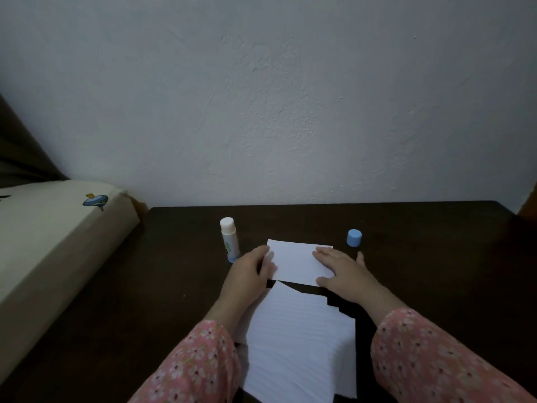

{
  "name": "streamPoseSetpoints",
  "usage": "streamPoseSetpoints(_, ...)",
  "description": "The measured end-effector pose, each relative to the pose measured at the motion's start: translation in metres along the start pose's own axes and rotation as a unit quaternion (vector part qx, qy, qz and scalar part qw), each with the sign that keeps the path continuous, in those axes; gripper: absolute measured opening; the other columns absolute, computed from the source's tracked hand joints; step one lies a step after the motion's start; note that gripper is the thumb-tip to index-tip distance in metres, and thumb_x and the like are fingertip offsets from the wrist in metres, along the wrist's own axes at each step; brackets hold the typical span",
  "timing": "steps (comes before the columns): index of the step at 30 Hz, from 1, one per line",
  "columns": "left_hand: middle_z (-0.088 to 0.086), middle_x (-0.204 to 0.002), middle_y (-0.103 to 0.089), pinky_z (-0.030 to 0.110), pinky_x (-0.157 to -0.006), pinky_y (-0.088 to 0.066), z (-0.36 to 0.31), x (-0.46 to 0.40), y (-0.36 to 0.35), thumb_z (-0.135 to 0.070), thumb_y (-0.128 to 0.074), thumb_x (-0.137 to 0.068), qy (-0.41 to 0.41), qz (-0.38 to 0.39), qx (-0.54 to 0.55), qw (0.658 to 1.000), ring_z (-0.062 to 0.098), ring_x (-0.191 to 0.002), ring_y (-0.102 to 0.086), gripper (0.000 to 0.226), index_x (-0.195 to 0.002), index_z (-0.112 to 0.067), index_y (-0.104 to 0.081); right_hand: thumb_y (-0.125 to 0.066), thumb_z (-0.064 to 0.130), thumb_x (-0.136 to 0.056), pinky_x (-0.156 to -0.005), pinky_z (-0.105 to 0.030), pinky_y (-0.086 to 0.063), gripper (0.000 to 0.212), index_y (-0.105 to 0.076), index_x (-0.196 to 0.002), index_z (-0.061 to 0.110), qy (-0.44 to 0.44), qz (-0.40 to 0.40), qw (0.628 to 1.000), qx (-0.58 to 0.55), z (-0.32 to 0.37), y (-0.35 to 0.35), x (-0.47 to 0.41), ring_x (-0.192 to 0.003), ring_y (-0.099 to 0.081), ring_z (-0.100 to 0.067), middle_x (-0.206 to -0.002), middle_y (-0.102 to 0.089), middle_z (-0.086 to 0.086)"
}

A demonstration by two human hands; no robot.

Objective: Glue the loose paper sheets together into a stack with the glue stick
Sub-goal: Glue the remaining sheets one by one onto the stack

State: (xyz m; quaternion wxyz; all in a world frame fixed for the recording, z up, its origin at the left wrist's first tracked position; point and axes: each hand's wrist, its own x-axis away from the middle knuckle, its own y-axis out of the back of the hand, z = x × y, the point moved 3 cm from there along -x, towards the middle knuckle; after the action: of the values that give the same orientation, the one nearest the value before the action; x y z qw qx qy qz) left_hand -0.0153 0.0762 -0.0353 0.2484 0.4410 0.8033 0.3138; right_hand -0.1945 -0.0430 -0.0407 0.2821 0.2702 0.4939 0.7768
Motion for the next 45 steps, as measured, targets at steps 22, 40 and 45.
streamPoseSetpoints(22,0.004,-0.13,-0.057,0.036,-0.099,-0.043,0.035,-0.038,0.034,-0.026,-0.066,-0.088,0.163,-0.147,0.127,0.967,0.019,-0.119,-0.053,0.049,-0.134,-0.017,-0.049,-0.04,0.065,-0.09,-0.111,-0.066,0.006,0.083,-0.014,-0.154,0.019,-0.098,-0.041,0.991,0.087,0.022,-0.015,-0.018,-0.149,0.008,-0.019,-0.162,-0.004,0.004)
streamPoseSetpoints(40,-0.01,-0.158,-0.018,0.054,-0.115,-0.018,-0.003,-0.014,0.004,-0.031,-0.044,-0.099,-0.059,0.123,-0.221,0.966,0.02,-0.144,-0.018,0.053,-0.148,-0.034,-0.027,-0.039,0.052,-0.096,-0.107,-0.069,0.012,0.069,-0.005,-0.153,0.034,-0.036,0.007,0.991,0.131,0.036,-0.01,-0.012,-0.145,0.023,-0.026,-0.16,0.019,0.005)
streamPoseSetpoints(45,-0.008,-0.158,-0.019,0.053,-0.116,-0.016,-0.01,-0.022,-0.007,-0.043,-0.038,-0.1,-0.048,0.17,-0.272,0.946,0.02,-0.145,-0.017,0.051,-0.148,-0.03,-0.029,-0.029,0.049,-0.099,-0.105,-0.07,0.014,0.064,0.003,-0.153,0.034,-0.041,0.049,0.988,0.14,0.037,-0.016,-0.013,-0.147,0.015,-0.023,-0.161,0.009,0.014)
